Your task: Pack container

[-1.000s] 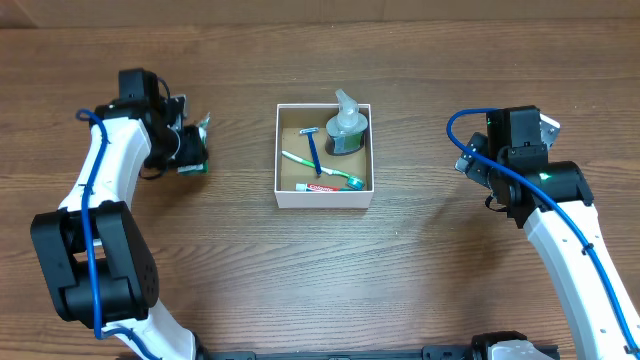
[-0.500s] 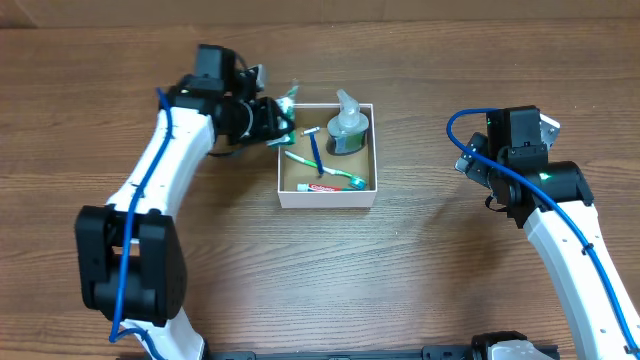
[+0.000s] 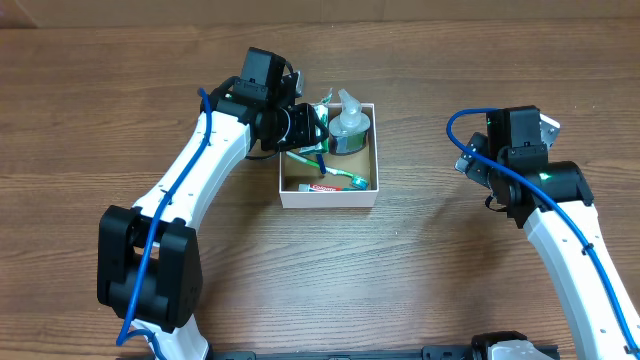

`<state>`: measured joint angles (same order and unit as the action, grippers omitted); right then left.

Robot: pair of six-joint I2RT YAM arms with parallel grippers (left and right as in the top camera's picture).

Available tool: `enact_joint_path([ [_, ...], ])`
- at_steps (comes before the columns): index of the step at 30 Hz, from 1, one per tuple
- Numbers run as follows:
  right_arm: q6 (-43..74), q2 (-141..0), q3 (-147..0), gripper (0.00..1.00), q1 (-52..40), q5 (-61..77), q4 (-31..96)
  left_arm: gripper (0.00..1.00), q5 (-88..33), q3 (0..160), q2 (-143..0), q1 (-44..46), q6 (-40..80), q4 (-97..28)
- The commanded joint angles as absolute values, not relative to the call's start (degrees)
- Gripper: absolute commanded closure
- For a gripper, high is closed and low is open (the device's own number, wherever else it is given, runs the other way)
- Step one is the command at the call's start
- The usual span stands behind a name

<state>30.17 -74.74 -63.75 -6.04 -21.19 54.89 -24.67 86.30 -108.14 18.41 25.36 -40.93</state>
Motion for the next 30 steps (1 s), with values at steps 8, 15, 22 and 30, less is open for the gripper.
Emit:
enact_joint_path([
  [8, 30.41, -74.06, -64.36, 0.0, -6.04, -21.56, 54.57, 0.27, -32.73, 90.39, -108.2, 17.67, 27.44, -33.93],
  [15, 30.41, -74.06, -64.36, 0.0, -6.04, -21.58, 54.57, 0.13, -32.99, 96.84, -107.87, 12.12, 26.48, -38.11],
  [22, 30.41, -74.06, -64.36, 0.0, -6.04, -21.56, 54.59, 0.0, -24.16, 97.01, -107.87, 1.23, 25.5, -44.23],
  [30, 30.41, -74.06, -64.36, 0.0, -6.04, -21.58, 54.57, 0.0, -17.43, 96.9, -107.87, -5.26, 25.52, -45.23],
])
